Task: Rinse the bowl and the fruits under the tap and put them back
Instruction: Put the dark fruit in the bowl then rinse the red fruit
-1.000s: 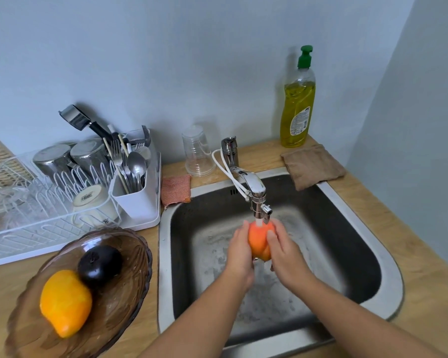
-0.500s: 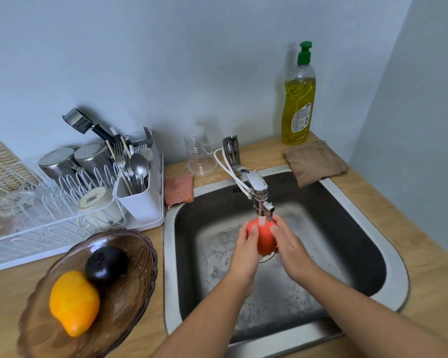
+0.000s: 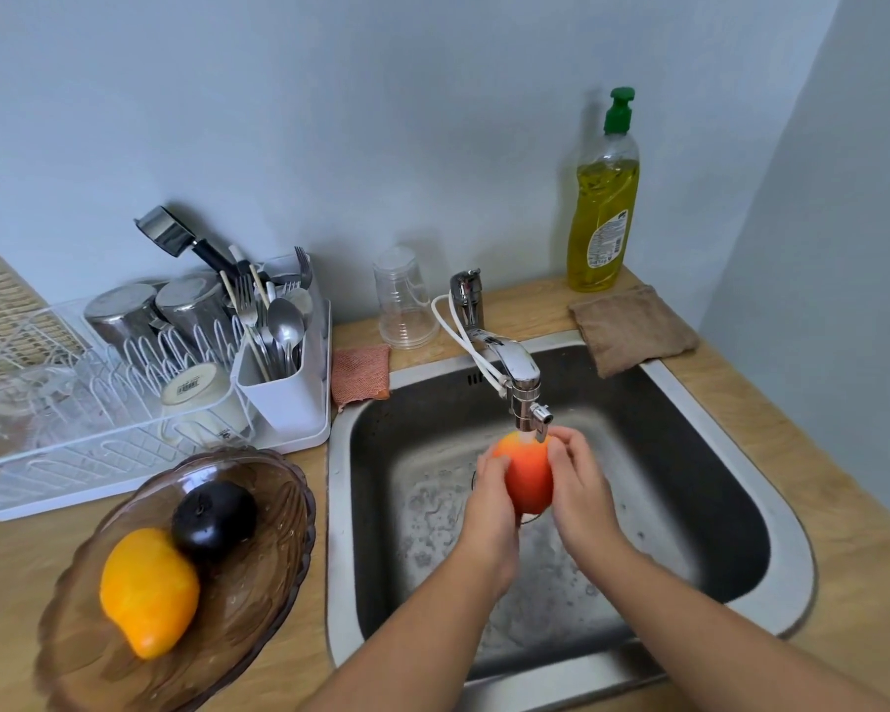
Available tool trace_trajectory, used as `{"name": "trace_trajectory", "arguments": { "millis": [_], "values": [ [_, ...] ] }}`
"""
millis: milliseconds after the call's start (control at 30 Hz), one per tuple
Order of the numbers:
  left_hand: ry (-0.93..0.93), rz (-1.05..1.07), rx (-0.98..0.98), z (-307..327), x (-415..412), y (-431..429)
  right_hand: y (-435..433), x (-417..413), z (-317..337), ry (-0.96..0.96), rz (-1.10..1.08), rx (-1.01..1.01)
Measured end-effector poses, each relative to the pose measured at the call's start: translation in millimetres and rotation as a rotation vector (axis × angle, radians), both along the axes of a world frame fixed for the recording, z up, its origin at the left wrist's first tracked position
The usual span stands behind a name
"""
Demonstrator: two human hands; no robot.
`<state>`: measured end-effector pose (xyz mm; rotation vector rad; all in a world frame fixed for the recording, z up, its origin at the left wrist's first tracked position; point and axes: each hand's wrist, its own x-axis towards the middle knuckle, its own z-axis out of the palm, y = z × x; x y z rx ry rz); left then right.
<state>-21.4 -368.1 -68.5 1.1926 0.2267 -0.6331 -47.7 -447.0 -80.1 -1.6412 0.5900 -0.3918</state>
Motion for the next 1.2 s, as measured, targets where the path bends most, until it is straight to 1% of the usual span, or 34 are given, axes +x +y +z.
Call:
{"name": "trace_trajectory", "arguments": {
  "millis": [33,67,100,133,167,233,267,300,333,367,400,433,500,533,567,633,667,700,733,800,833,867,967,1067,1100,1133,1200],
  "values": [
    [0.049,0.001,-0.025,-2.2,0.1,-0.5,0.8,-3.6,-3.4,-0.042,0.030,-0.097],
    [0.049,-0.025,-0.038,-3.3,-0.7,-0.4,-0.4,-5.7,-7.2,-0.070,0.060,-0.156],
    [0.017,-0.052,-0.033,-4.6,-1.9,0.5,-3.5,-5.6,-10.1,-0.066,0.085,-0.166],
    [-0.039,-0.072,-0.002,-7.3,-2.3,1.9,-7.1,-3.9,-10.8,-0.033,0.104,-0.131],
    [-0.110,-0.091,0.057,-10.9,-2.1,4.2,-10.5,-0.9,-9.0,0.033,0.112,-0.047],
    [-0.243,-0.130,0.206,-17.9,0.1,11.0,-15.2,5.7,-5.9,0.222,0.092,0.259],
    [-0.275,-0.148,0.243,-20.4,1.8,15.0,-16.0,6.7,-5.1,0.278,0.081,0.367],
    [-0.296,-0.165,0.246,-22.1,3.7,18.7,-16.1,6.2,-4.2,0.286,0.075,0.389],
    [-0.319,-0.189,0.231,-22.6,5.8,21.8,-16.5,5.3,-3.8,0.264,0.080,0.320],
    [-0.341,-0.215,0.219,-21.3,7.4,24.0,-17.5,3.7,-3.7,0.226,0.096,0.204],
    [-0.366,-0.237,0.228,-20.1,8.5,25.6,-18.7,2.4,-3.2,0.194,0.122,0.082],
    [-0.398,-0.249,0.249,-18.4,8.3,27.1,-20.0,2.3,-0.4,0.170,0.154,0.003],
    [-0.484,-0.238,0.323,-17.1,6.2,28.9,-23.7,6.6,3.3,0.190,0.236,-0.069],
    [-0.535,-0.223,0.354,-18.7,5.8,30.2,-25.6,9.9,5.1,0.229,0.266,-0.056],
    [-0.580,-0.213,0.375,-20.9,5.4,31.2,-27.5,13.7,7.7,0.282,0.274,0.026],
    [-0.642,-0.202,0.388,-23.2,3.7,32.6,-27.8,19.8,13.0,0.367,0.268,0.314],
    [-0.650,-0.194,0.383,-23.2,2.9,32.8,-26.8,21.2,14.4,0.383,0.257,0.406],
    [-0.639,-0.184,0.366,-23.2,2.8,33.1,-25.2,22.8,12.9,0.378,0.234,0.406],
    [-0.615,-0.180,0.343,-22.4,3.3,33.7,-22.4,23.0,10.6,0.361,0.203,0.307],
    [-0.564,-0.211,0.296,-18.1,4.9,36.0,-15.5,18.9,5.6,0.259,0.157,0.107],
    [-0.557,-0.241,0.286,-17.0,6.2,37.0,-12.7,17.1,3.9,0.195,0.155,0.072],
    [-0.559,-0.266,0.285,-16.3,7.3,38.0,-10.2,16.1,3.8,0.171,0.162,0.072],
    [-0.584,-0.243,0.285,-14.5,7.5,37.5,-10.0,21.3,4.8,0.237,0.144,0.165],
    [-0.561,-0.151,0.268,-17.6,4.5,35.8,-11.7,23.4,12.9,0.265,0.084,0.459],
    [-0.527,-0.118,0.264,-19.8,4.9,35.9,-10.8,21.6,12.9,0.241,0.082,0.494],
    [-0.486,-0.090,0.245,-21.7,6.7,36.2,-7.9,18.3,10.0,0.208,0.093,0.442],
    [-0.394,-0.066,0.196,-25.9,13.4,35.8,0.6,9.7,2.9,0.125,0.151,0.144]
  ]
}}
